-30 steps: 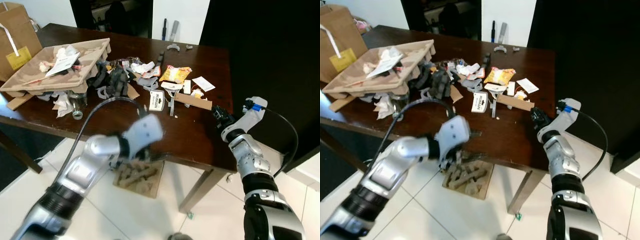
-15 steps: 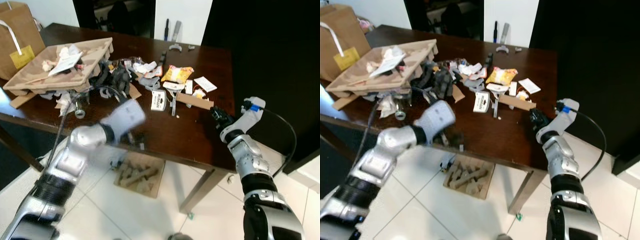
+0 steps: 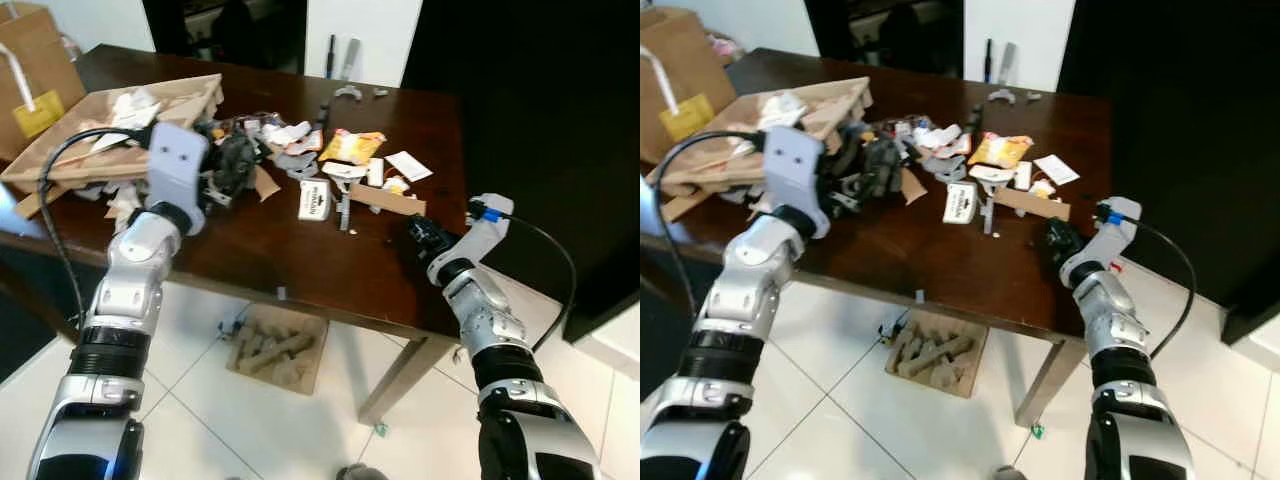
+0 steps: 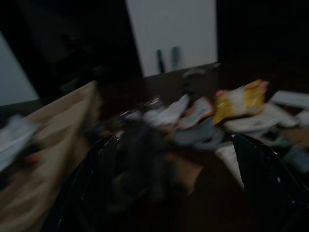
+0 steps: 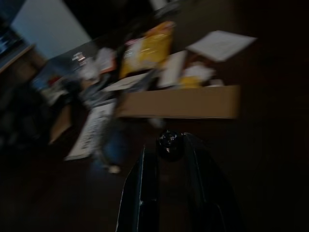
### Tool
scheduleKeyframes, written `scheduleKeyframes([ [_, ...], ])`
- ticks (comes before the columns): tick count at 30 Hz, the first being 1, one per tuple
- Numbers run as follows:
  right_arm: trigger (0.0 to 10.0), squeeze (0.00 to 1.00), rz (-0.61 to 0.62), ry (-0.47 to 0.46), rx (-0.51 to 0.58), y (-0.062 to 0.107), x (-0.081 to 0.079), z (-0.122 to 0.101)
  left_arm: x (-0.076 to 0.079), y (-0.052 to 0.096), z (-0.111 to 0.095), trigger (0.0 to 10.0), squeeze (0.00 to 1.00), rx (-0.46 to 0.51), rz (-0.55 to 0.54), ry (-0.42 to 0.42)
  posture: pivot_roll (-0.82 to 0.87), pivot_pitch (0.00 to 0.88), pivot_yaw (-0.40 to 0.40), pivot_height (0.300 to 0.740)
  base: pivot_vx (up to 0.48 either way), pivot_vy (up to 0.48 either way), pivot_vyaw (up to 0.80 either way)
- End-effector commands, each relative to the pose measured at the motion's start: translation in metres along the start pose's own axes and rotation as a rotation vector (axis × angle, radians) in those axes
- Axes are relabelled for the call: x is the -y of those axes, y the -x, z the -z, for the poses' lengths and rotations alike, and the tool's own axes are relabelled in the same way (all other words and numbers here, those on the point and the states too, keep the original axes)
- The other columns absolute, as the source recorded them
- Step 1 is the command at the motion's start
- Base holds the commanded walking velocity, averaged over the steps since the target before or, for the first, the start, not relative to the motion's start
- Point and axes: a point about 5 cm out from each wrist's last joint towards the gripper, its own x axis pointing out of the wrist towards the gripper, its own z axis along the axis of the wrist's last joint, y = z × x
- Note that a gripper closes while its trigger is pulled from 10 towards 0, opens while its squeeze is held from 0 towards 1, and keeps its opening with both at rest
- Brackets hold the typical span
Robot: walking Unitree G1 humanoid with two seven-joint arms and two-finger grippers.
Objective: Picking trash to rubbish bin
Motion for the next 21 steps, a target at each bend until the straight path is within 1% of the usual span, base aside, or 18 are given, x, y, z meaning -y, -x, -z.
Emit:
scheduleKeyframes([
  [1, 10.0, 0.0, 0.009, 0.0, 0.006, 0.001, 0.003, 0.0, 0.005, -0.001, 0.002, 10.0, 0.0, 0.011, 0.006, 0.023, 0.08, 0.125, -0.004, 0.74, 0.48, 0.0, -0.8],
  [3, 10.0, 0.0, 0.007, -0.004, 0.012, 0.001, 0.003, -0.001, 0.004, -0.001, 0.002, 10.0, 0.0, 0.012, 0.002, 0.026, 0.08, 0.121, -0.005, 0.74, 0.48, 0.0, -0.59],
  [9, 10.0, 0.0, -0.014, 0.003, 0.024, -0.002, -0.003, -0.002, 0.006, -0.002, 0.004, 10.0, 0.0, 0.022, -0.013, 0.048, 0.08, 0.115, -0.009, 0.74, 0.48, 0.0, 0.0],
  [16, 10.0, 0.0, -0.016, 0.019, 0.025, -0.003, -0.003, -0.004, 0.008, -0.003, 0.01, 10.0, 0.0, 0.003, -0.01, 0.05, 0.08, 0.111, -0.01, 0.74, 0.477, 0.0, 0.0],
  [17, 10.0, 0.0, -0.016, 0.022, 0.026, -0.003, -0.002, -0.004, 0.009, -0.003, 0.013, 10.0, 0.0, -0.007, -0.006, 0.051, 0.08, 0.113, -0.01, 0.74, 0.431, 0.0, 0.0],
  [19, 10.0, 0.0, -0.016, 0.039, 0.026, -0.002, -0.002, -0.004, 0.014, -0.003, 0.017, 10.0, 0.0, -0.021, 0.027, 0.088, 0.08, 0.115, -0.01, 0.74, 0.345, 0.0, 0.0],
  [20, 10.0, 0.0, -0.016, 0.041, 0.027, -0.002, -0.001, -0.004, 0.02, -0.004, 0.019, 10.0, 0.0, -0.031, 0.074, 0.109, 0.08, 0.115, -0.01, 0.74, 0.0, 0.0, 0.0],
  [21, 10.0, 0.0, -0.016, 0.041, 0.027, -0.002, -0.001, -0.004, 0.02, -0.004, 0.019, 10.0, 0.0, -0.031, 0.074, 0.109, 0.08, 0.115, -0.01, 0.74, 0.0, 0.0, 0.0],
])
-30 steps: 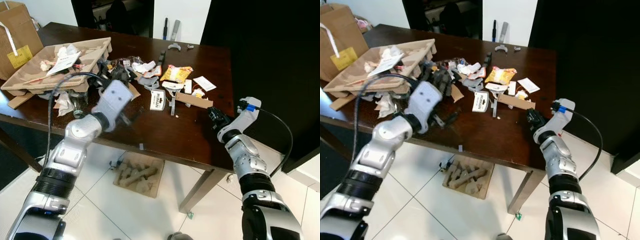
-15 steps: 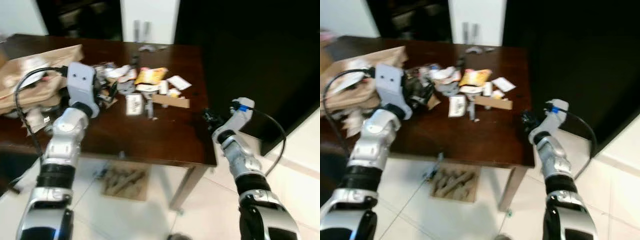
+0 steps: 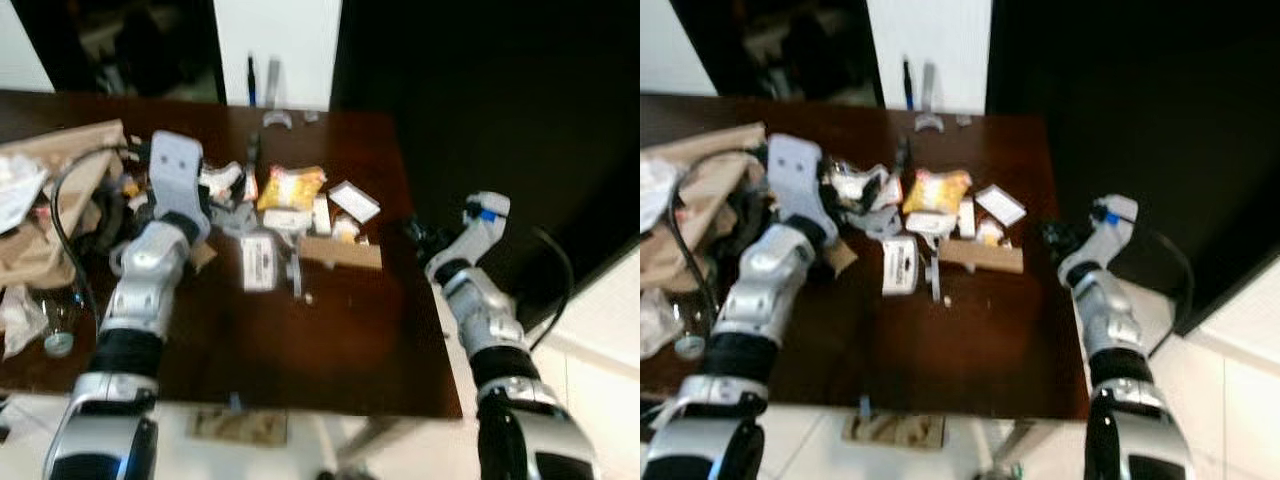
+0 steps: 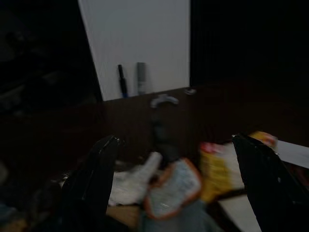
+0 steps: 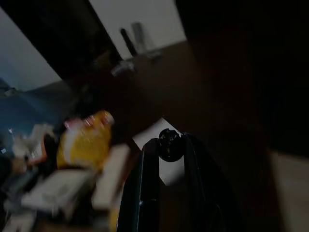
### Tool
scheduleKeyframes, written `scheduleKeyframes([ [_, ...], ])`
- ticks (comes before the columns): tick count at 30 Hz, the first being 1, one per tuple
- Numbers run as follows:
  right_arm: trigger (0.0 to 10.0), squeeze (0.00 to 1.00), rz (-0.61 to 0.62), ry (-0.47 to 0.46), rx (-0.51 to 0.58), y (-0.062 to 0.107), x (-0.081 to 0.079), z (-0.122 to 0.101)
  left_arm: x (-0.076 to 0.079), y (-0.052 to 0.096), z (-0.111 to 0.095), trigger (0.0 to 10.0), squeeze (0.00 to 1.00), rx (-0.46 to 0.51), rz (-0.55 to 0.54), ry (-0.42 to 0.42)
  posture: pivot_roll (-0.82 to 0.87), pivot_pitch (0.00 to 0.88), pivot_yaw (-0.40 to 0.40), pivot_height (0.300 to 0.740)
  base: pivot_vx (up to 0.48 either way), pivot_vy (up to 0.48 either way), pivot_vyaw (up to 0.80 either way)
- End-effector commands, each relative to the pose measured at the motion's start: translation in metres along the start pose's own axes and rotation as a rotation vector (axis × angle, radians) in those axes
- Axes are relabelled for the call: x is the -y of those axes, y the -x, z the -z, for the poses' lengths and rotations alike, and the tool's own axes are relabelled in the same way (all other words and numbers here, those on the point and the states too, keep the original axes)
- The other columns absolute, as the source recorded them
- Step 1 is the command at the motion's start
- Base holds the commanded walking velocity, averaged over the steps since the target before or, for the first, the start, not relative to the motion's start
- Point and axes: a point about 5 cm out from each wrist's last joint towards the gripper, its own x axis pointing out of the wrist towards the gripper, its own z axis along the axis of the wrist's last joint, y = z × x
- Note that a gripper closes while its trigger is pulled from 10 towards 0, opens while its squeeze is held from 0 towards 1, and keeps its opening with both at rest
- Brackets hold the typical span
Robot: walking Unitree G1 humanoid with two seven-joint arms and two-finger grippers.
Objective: Picking trash to rubbish bin
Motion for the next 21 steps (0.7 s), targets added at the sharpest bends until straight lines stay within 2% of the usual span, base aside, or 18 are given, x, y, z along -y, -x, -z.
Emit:
scheduleKeyframes([
  [1, 10.0, 0.0, -0.002, 0.002, -0.018, 0.002, -0.002, 0.007, 0.014, 0.002, 0.01, 10.0, 0.0, -0.043, 0.108, 0.011, 0.08, 0.119, -0.01, 0.74, 0.0, 0.0, 0.0],
  [2, 10.0, 0.0, 0.0, 0.001, -0.016, 0.003, -0.001, 0.007, 0.022, 0.003, 0.011, 10.0, 0.0, -0.045, 0.161, 0.004, 0.08, 0.124, -0.01, 0.74, 0.0, 0.0, 0.0],
  [6, 10.0, 0.0, 0.009, 0.004, -0.014, 0.005, 0.003, 0.006, 0.034, 0.004, 0.014, 10.0, 0.0, -0.052, 0.218, 0.004, 0.07, 0.13, -0.007, 0.74, 0.0, 0.0, 0.0],
  [8, 10.0, 0.0, 0.02, 0.006, -0.011, 0.007, 0.006, 0.005, 0.047, 0.007, 0.018, 10.0, 0.0, -0.058, 0.279, 0.015, 0.07, 0.135, -0.004, 0.74, 0.0, -0.354, 0.0],
  [10, 10.0, 0.0, 0.02, 0.006, -0.011, 0.007, 0.006, 0.005, 0.047, 0.007, 0.018, 10.0, 0.0, -0.058, 0.279, 0.015, 0.07, 0.135, -0.004, 0.74, 0.0, -0.42, 0.0],
  [11, 10.0, 0.0, 0.024, 0.007, -0.01, 0.008, 0.007, 0.005, 0.054, 0.008, 0.021, 10.0, 0.0, -0.068, 0.31, 0.01, 0.07, 0.135, -0.004, 0.74, 0.0, -0.424, 0.0],
  [12, 10.0, 0.0, 0.028, 0.009, -0.01, 0.009, 0.008, 0.005, 0.064, 0.01, 0.024, 10.0, 0.0, -0.081, 0.359, 0.045, 0.06, 0.137, -0.004, 0.74, 0.0, 0.0, 0.0],
  [13, 10.0, 0.0, 0.028, 0.009, -0.01, 0.009, 0.008, 0.005, 0.064, 0.01, 0.024, 10.0, 0.0, -0.081, 0.359, 0.045, 0.06, 0.137, -0.004, 0.74, 0.0, 0.0, 0.0],
  [14, 10.0, 0.0, 0.03, 0.01, -0.01, 0.009, 0.009, 0.005, 0.07, 0.011, 0.026, 10.0, 0.0, -0.091, 0.391, 0.071, 0.06, 0.137, -0.004, 0.74, 0.0, 0.0, 0.0],
  [15, 10.0, 0.0, 0.032, 0.015, -0.012, 0.01, 0.01, 0.005, 0.079, 0.012, 0.027, 10.0, 0.0, -0.1, 0.439, 0.122, 0.06, 0.136, -0.002, 0.74, 0.0, 0.0, 0.0],
  [17, 10.0, 0.0, 0.032, 0.015, -0.012, 0.01, 0.01, 0.005, 0.079, 0.012, 0.027, 10.0, 0.0, -0.1, 0.439, 0.122, 0.06, 0.136, -0.002, 0.74, 0.0, 0.0, 0.0],
  [20, 10.0, 0.0, 0.038, 0.035, -0.016, 0.01, 0.012, 0.003, 0.095, 0.02, 0.028, 10.0, 0.0, -0.141, 0.557, 0.174, 0.06, 0.13, 0.001, 0.74, 0.0, 0.0, 0.0],
  [21, 10.0, 0.0, 0.038, 0.035, -0.016, 0.01, 0.012, 0.003, 0.095, 0.02, 0.028, 10.0, 0.0, -0.141, 0.557, 0.174, 0.06, 0.13, 0.001, 0.74, 0.0, 0.0, 0.0],
])
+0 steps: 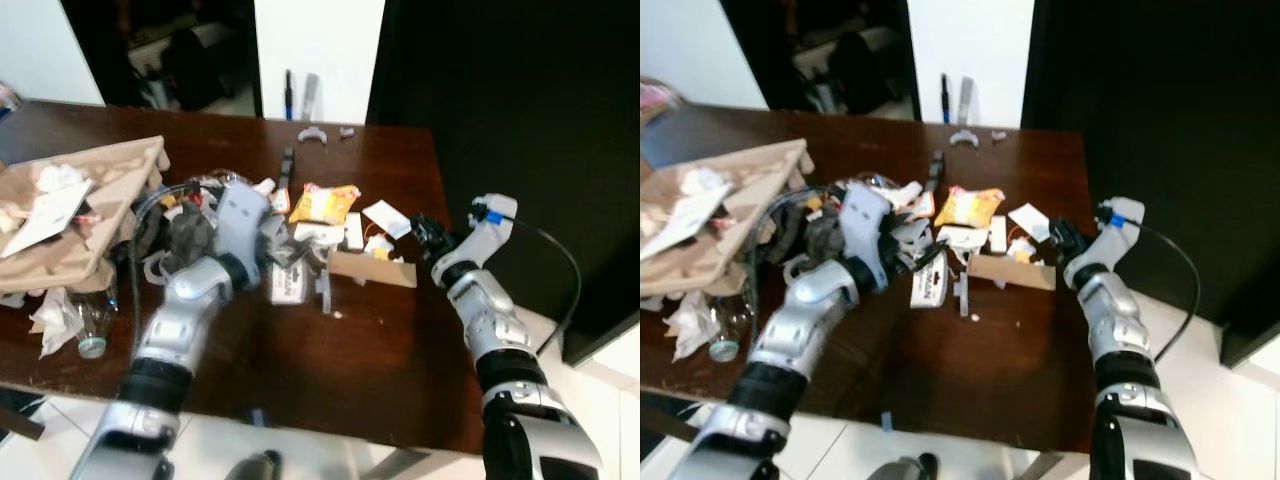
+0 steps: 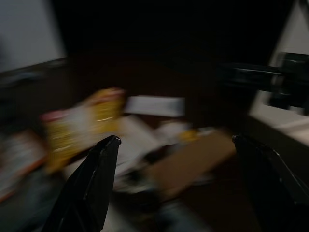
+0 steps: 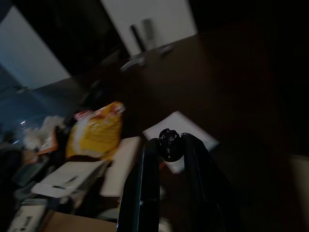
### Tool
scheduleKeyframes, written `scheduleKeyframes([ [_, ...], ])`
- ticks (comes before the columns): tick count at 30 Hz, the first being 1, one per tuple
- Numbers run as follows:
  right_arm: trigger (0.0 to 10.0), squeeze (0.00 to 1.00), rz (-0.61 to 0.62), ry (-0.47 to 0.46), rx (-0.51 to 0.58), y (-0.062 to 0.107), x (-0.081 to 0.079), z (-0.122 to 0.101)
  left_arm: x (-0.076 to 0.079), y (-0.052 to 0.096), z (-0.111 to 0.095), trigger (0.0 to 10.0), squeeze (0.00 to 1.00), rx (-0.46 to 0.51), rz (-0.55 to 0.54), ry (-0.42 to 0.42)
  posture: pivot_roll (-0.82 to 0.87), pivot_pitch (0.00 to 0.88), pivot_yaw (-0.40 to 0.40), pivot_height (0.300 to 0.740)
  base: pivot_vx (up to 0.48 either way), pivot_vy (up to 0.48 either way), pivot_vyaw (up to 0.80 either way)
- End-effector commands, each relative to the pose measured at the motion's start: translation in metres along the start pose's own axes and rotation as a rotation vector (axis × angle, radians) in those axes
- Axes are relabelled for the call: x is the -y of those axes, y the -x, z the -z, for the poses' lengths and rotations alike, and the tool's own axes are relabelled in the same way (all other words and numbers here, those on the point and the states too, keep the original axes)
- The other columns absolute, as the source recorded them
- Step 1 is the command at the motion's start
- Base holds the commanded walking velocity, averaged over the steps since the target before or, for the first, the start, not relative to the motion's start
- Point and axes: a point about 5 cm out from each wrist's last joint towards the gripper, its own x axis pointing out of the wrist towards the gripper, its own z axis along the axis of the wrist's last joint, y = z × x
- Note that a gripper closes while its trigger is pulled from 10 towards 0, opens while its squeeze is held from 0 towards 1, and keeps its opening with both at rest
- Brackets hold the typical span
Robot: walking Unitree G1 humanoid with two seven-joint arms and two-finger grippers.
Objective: Picking trash to rubbish bin
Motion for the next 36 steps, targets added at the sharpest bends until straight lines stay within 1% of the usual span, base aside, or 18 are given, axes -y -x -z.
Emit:
scheduleKeyframes([
  [1, 10.0, 0.0, 0.013, 0.015, -0.002, 0.002, 0.004, 0.0, 0.007, 0.001, 0.003, 10.0, 0.0, -0.029, 0.056, 0.031, 0.06, 0.13, 0.001, 0.74, 0.0, 0.0, 0.0],
  [2, 10.0, 0.0, 0.013, 0.016, -0.003, 0.002, 0.004, 0.0, 0.009, 0.001, 0.004, 10.0, 0.0, -0.035, 0.07, 0.036, 0.06, 0.128, 0.0, 0.74, 0.0, 0.0, 0.0],
  [3, 10.0, 0.0, 0.014, 0.019, -0.004, 0.002, 0.004, -0.001, 0.016, 0.001, 0.007, 10.0, 0.0, -0.062, 0.111, 0.051, 0.06, 0.128, 0.0, 0.74, 0.0, 0.0, 0.0],
  [4, 10.0, 0.0, 0.014, 0.019, -0.004, 0.002, 0.004, -0.001, 0.016, 0.001, 0.007, 10.0, 0.0, -0.062, 0.111, 0.051, 0.06, 0.128, 0.0, 0.74, 0.0, 0.0, 0.0],
  [6, 10.0, 0.0, 0.015, 0.029, -0.006, 0.002, 0.005, -0.001, 0.029, 0.0, 0.014, 10.0, 0.0, -0.122, 0.154, 0.078, 0.06, 0.124, 0.0, 0.74, 0.0, 0.0, 0.0],
  [8, 10.0, 0.0, 0.015, 0.03, -0.007, 0.002, 0.005, -0.001, 0.031, -0.001, 0.015, 10.0, 0.0, -0.126, 0.15, 0.074, 0.06, 0.125, -0.001, 0.74, 0.0, 0.0, 0.0],
  [11, 10.0, 0.0, 0.014, 0.034, -0.009, 0.002, 0.004, -0.001, 0.033, -0.001, 0.025, 10.0, 0.0, -0.17, 0.128, 0.08, 0.06, 0.127, -0.003, 0.74, 0.0, 0.0, 0.0],
  [13, 10.0, 0.0, 0.016, 0.039, -0.015, 0.002, 0.004, 0.0, 0.034, -0.001, 0.032, 10.0, 0.0, -0.215, 0.114, 0.097, 0.06, 0.129, -0.005, 0.74, 0.0, 0.0, 0.0],
  [14, 10.0, 0.0, 0.016, 0.052, -0.026, 0.002, 0.004, 0.002, 0.035, -0.001, 0.044, 10.0, 0.0, -0.3, 0.103, 0.105, 0.06, 0.129, -0.005, 0.74, 0.0, 0.0, 0.0],
  [16, 10.0, 0.0, 0.016, 0.055, -0.028, 0.002, 0.004, 0.002, 0.036, 0.0, 0.047, 10.0, 0.0, -0.32, 0.101, 0.106, 0.06, 0.129, -0.005, 0.74, 0.0, 0.0, 0.0],
  [17, 10.0, 0.0, 0.018, 0.057, -0.029, 0.002, 0.004, 0.002, 0.035, -0.001, 0.049, 10.0, 0.0, -0.339, 0.076, 0.09, 0.06, 0.132, -0.006, 0.74, 0.0, 0.0, 0.0],
  [18, 10.0, 0.0, 0.018, 0.057, -0.029, 0.002, 0.004, 0.002, 0.035, -0.001, 0.049, 10.0, 0.0, -0.339, 0.076, 0.09, 0.06, 0.132, -0.006, 0.74, 0.0, 0.0, 0.0],
  [21, 10.0, 0.0, 0.025, 0.055, -0.028, 0.004, 0.006, 0.002, 0.035, -0.003, 0.044, 10.0, 0.0, -0.349, 0.041, 0.039, 0.05, 0.135, -0.006, 0.74, 0.0, 0.0, 0.0],
  [30, 10.0, 0.0, 0.033, 0.059, -0.027, 0.004, 0.008, 0.0, 0.037, -0.007, 0.04, 10.0, 0.0, -0.361, 0.01, 0.004, 0.05, 0.134, -0.007, 0.74, 0.0, 0.0, 0.0],
  [31, 10.0, 0.0, 0.034, 0.058, -0.026, 0.004, 0.008, 0.0, 0.038, -0.007, 0.043, 10.0, 0.0, -0.387, -0.003, 0.01, 0.05, 0.132, -0.007, 0.74, 0.0, 0.0, 0.0],
  [33, 10.0, 0.0, 0.033, 0.057, -0.026, 0.004, 0.008, 0.0, 0.039, -0.008, 0.042, 10.0, 0.0, -0.394, -0.016, -0.012, 0.05, 0.132, -0.007, 0.74, 0.0, 0.0, 0.0],
  [35, 10.0, 0.0, 0.033, 0.057, -0.027, 0.003, 0.008, 0.0, 0.04, -0.01, 0.037, 10.0, 0.0, -0.374, -0.024, -0.016, 0.05, 0.132, -0.007, 0.74, 0.0, 0.0, 0.0],
  [36, 10.0, 0.0, 0.032, 0.056, -0.028, 0.003, 0.008, 0.001, 0.04, -0.012, 0.029, 10.0, 0.0, -0.346, -0.039, -0.017, 0.05, 0.132, -0.007, 0.74, 0.0, 0.0, 0.0],
])
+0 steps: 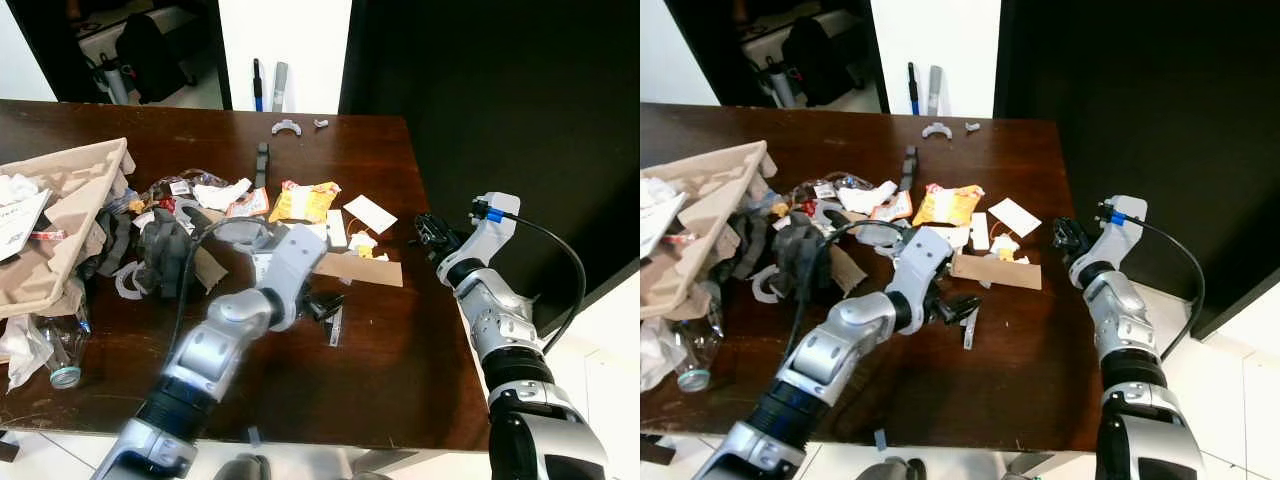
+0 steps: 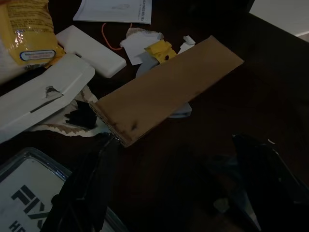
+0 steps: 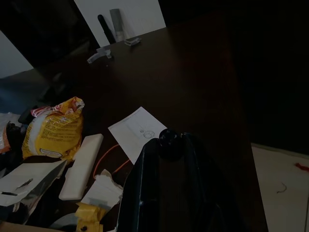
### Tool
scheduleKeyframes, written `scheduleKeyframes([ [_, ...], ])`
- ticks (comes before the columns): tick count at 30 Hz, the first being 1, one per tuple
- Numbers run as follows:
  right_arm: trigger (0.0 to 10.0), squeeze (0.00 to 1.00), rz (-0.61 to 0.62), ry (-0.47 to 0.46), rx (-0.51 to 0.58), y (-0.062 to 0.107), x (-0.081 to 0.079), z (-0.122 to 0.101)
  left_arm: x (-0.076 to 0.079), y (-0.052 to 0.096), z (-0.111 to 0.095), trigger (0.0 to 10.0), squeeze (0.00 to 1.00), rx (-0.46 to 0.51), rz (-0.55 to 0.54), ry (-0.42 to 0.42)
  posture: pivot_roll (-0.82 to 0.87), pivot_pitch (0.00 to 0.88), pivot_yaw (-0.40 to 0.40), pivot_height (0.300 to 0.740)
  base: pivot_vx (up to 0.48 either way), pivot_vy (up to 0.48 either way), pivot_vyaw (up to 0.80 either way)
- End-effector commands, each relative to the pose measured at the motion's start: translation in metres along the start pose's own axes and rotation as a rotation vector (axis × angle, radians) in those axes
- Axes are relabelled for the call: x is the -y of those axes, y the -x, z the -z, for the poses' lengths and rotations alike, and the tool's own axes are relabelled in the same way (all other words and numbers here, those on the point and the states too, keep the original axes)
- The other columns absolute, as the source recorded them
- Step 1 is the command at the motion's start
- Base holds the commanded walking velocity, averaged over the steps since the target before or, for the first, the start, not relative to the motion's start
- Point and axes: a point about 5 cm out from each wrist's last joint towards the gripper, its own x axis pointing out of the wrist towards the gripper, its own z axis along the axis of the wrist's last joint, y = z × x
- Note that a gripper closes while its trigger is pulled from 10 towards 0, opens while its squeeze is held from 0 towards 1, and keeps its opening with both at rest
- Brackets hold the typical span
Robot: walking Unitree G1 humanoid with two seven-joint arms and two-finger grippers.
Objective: Picking trash to rubbish bin
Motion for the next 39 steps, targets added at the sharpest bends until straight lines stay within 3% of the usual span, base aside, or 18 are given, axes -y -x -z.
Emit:
scheduleKeyframes([
  [1, 10.0, 0.0, 0.02, -0.005, -0.015, 0.003, 0.004, 0.004, 0.005, -0.001, -0.007, 10.0, 0.0, 0.01, -0.022, 0.007, 0.05, 0.132, -0.007, 0.74, 0.0, 0.0, 0.0],
  [5, 10.0, 0.0, 0.018, -0.005, -0.016, 0.003, 0.004, 0.005, 0.004, 0.0, -0.017, 10.0, 0.0, 0.045, -0.047, 0.023, 0.06, 0.131, -0.008, 0.74, 0.0, 0.0, 0.0],
  [6, 10.0, 0.0, 0.016, -0.006, -0.017, 0.002, 0.003, 0.005, 0.005, 0.001, -0.028, 10.0, 0.0, 0.077, -0.07, 0.066, 0.06, 0.13, -0.007, 0.74, 0.0, 0.0, 0.0],
  [10, 10.0, 0.0, 0.014, -0.007, -0.017, 0.002, 0.002, 0.005, 0.008, 0.002, -0.034, 10.0, 0.0, 0.1, -0.078, 0.103, 0.06, 0.13, -0.008, 0.74, 0.0, 0.0, 0.0],
  [16, 10.0, 0.0, 0.014, -0.006, -0.017, 0.001, 0.002, 0.005, 0.019, 0.003, -0.039, 10.0, 0.0, 0.118, -0.027, 0.135, 0.06, 0.128, -0.009, 0.74, 0.0, 0.0, 0.0],
  [19, 10.0, 0.0, 0.013, -0.004, -0.016, 0.0, 0.003, 0.003, 0.033, 0.007, -0.044, 10.0, 0.0, 0.112, 0.058, 0.139, 0.06, 0.123, -0.01, 0.74, 0.0, 0.0, 0.0],
  [23, 10.0, 0.0, 0.012, -0.003, -0.016, 0.0, 0.003, 0.003, 0.035, 0.008, -0.045, 10.0, 0.0, 0.104, 0.073, 0.14, 0.06, 0.121, -0.008, 0.74, 0.0, 0.0, 0.0],
  [26, 10.0, 0.0, 0.012, -0.003, -0.016, 0.0, 0.003, 0.003, 0.039, 0.01, -0.043, 10.0, 0.0, 0.065, 0.109, 0.115, 0.06, 0.114, -0.009, 0.74, 0.0, 0.0, 0.0],
  [28, 10.0, 0.0, 0.009, -0.001, -0.015, -0.001, 0.003, 0.002, 0.044, 0.017, -0.032, 10.0, 0.0, -0.057, 0.158, 0.11, 0.06, 0.109, -0.009, 0.74, 0.0, 0.0, 0.0],
  [31, 10.0, 0.0, 0.008, 0.001, -0.016, -0.002, 0.002, 0.002, 0.045, 0.023, -0.023, 10.0, 0.0, -0.138, 0.171, 0.121, 0.07, 0.104, -0.008, 0.74, 0.0, 0.0, 0.0],
  [39, 10.0, 0.0, 0.003, -0.002, -0.017, -0.003, 0.001, 0.002, 0.048, 0.032, -0.007, 10.0, 0.0, -0.247, 0.183, 0.123, 0.08, 0.105, -0.006, 0.74, 0.0, 0.0, 0.0],
])
